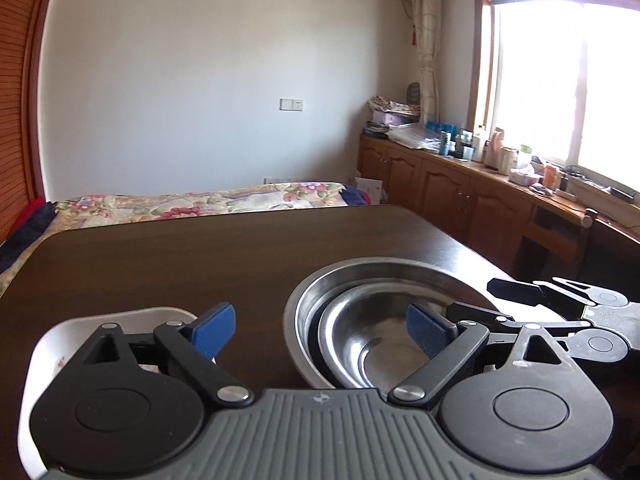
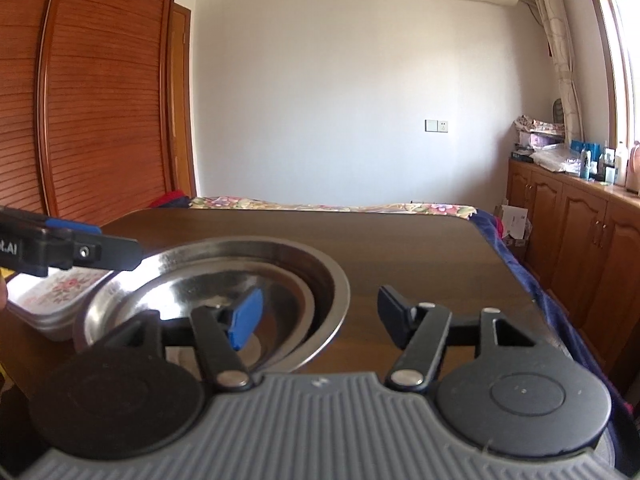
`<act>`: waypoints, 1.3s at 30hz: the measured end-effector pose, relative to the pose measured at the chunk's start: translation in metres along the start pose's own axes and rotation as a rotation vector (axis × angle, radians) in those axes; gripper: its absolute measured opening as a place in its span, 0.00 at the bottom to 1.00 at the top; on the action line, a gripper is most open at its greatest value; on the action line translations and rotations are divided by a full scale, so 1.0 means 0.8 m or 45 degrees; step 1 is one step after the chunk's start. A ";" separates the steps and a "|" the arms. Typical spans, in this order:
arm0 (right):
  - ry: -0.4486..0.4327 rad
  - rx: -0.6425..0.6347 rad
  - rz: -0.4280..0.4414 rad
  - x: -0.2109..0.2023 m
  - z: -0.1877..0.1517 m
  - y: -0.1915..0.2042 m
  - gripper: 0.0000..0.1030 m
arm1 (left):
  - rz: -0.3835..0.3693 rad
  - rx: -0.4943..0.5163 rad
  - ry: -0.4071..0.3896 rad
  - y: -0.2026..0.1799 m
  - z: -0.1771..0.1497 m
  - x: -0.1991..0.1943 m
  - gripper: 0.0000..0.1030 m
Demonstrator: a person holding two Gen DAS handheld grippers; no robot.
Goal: Organize plates and bowls
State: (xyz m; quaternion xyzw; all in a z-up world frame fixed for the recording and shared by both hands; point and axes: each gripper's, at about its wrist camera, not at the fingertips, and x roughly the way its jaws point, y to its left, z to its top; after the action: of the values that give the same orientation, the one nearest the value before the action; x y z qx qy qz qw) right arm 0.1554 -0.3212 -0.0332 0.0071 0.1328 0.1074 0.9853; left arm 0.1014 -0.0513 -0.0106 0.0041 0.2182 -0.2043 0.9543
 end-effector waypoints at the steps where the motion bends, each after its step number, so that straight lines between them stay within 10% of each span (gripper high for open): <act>1: 0.003 0.009 0.005 0.001 -0.001 -0.001 0.65 | 0.002 -0.009 0.000 -0.001 -0.002 0.000 0.92; 19: -0.024 0.079 0.050 0.003 -0.012 -0.004 0.69 | -0.029 -0.058 0.094 -0.004 -0.023 0.019 0.57; 30: -0.020 0.127 0.082 0.002 -0.011 -0.005 0.37 | -0.015 -0.058 0.095 -0.008 -0.029 0.020 0.37; 39: -0.033 0.143 0.069 -0.001 -0.007 -0.001 0.33 | -0.001 -0.044 0.079 -0.008 -0.026 0.009 0.35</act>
State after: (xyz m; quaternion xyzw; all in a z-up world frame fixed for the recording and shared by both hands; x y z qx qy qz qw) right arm 0.1537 -0.3225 -0.0383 0.0673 0.1257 0.1263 0.9817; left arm 0.0961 -0.0576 -0.0321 -0.0061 0.2512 -0.2005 0.9469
